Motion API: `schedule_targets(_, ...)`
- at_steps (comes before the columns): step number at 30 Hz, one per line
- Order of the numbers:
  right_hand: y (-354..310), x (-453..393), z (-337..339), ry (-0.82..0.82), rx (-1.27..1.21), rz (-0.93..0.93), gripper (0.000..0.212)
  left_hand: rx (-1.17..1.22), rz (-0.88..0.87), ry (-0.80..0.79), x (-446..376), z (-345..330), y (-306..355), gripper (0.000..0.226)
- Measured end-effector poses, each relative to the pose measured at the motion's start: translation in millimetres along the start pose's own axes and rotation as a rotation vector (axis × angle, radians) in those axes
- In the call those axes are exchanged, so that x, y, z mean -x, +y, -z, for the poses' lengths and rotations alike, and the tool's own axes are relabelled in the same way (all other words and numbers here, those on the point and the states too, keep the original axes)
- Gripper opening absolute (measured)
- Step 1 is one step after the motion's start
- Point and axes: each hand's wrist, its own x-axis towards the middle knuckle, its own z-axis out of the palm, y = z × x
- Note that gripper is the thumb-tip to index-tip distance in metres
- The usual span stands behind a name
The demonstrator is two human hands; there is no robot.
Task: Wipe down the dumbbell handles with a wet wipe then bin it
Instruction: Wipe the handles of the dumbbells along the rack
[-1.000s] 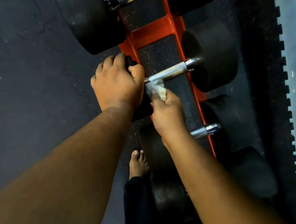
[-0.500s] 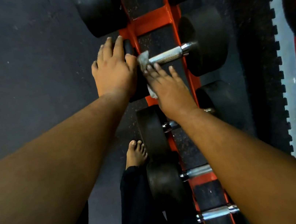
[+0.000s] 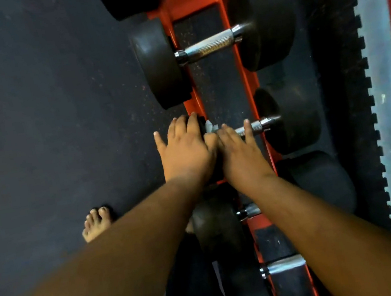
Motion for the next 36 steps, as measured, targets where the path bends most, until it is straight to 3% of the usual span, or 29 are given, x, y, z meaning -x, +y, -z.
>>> schedule_targets(7, 11.8, -53.3, 5.1, -0.118, -0.113, 0.018, 0.047, -0.107, 0.04, 0.114, -23.4, -8.9, 6.3, 0.055)
schedule_targets(11, -1.5, -6.6, -19.4, 0.107, -0.071, -0.016, 0.065, -0.065, -0.006, 0.163, -22.7, -7.9, 4.8, 0.051)
schedule_targets(15, -1.5, 12.5, -17.8, 0.067, -0.037, 0.009, 0.066, -0.03, -0.009, 0.194, -23.1, -12.6, 2.5, 0.051)
schedule_targets(20, 4.5, -42.8, 1.6, -0.013, 0.002, -0.017, 0.053, -0.037, -0.023, 0.223, -23.9, -14.5, 1.4, 0.048)
schedule_targets(26, 3.5, -15.0, -17.2, 0.068, 0.015, -0.053, 0.071, -0.02, -0.016, 0.219, -22.8, -12.5, 2.7, 0.053)
schedule_targets(30, 4.5, -14.9, -6.7, 0.038, 0.0, -0.069, 0.052, -0.023, -0.015, 0.222, -22.4, -13.9, 1.4, 0.054)
schedule_targets(34, 14.3, -67.0, 27.0, -0.321, -0.114, -0.019, 0.016, -0.043, -0.018, 0.216, -24.0, -13.4, 1.8, 0.056)
schedule_targets(36, 15.5, -64.6, 23.5, -0.308, -0.123, -0.006, 0.013, -0.038, -0.021, 0.217, -24.2, -12.2, 1.9, 0.056)
